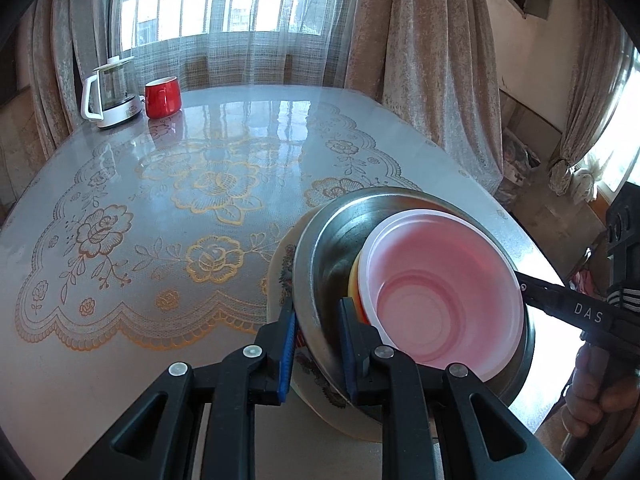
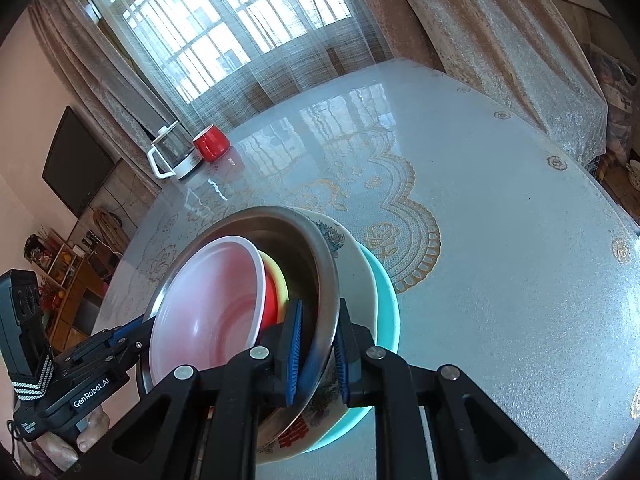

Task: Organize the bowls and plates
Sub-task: 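Lift the steel basin with both tools and carry it over the plate stack, then lower the basin onto the white plates on the teal plate and open both tools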

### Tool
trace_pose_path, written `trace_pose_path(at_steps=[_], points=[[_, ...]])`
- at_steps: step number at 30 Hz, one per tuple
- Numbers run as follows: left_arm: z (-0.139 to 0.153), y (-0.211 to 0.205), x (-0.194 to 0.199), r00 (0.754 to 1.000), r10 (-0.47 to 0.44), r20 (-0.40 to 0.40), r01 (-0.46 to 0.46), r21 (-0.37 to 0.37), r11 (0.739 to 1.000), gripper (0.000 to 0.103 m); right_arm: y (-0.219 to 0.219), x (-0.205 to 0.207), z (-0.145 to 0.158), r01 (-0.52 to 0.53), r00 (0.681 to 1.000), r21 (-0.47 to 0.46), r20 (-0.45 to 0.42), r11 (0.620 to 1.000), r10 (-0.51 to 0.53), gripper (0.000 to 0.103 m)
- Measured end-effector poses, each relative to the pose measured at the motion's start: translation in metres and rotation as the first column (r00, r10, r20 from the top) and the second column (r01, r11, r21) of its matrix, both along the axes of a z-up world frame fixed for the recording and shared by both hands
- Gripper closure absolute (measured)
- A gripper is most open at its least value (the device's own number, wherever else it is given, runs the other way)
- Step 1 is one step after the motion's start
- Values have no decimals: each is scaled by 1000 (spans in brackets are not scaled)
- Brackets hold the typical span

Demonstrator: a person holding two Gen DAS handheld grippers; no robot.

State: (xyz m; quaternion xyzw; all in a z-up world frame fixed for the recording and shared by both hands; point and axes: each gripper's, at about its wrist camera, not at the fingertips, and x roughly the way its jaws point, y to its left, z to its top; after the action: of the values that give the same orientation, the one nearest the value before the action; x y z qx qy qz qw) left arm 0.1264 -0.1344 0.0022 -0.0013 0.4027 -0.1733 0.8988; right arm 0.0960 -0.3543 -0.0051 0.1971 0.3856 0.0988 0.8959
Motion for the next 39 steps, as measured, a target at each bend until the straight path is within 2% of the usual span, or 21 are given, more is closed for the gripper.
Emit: trace_pose_path(at_steps=[8,14,22,28,32,39], points=[[0,1,-3,1000,1,-1,-1,-3,1000,83,-15,-11,2,29,999,62,13,998,-30,81],[1,5,-5,1000,3,-11,-3,-23,1000,82,-17,-17,5,28,999,52,28,998,-30,80],[2,5,-13,1000,1,-31,-2,-42,999,81,-4,-18,9,-23,999,10,37,1000,23,83],[4,5,-18,999,7,-32,-8,-44,999,80,-6,-21,9,-34,999,19,36,999,33,83],[4,4,-18,999,14,-35,-16,-39,999,80,-14,-21,7,-37,999,92,30,995,34,83],[3,-1,-19,999,40,-32,-40,-20,999,79,-16,-23,4,-65,998,119,31,991,62,81]])
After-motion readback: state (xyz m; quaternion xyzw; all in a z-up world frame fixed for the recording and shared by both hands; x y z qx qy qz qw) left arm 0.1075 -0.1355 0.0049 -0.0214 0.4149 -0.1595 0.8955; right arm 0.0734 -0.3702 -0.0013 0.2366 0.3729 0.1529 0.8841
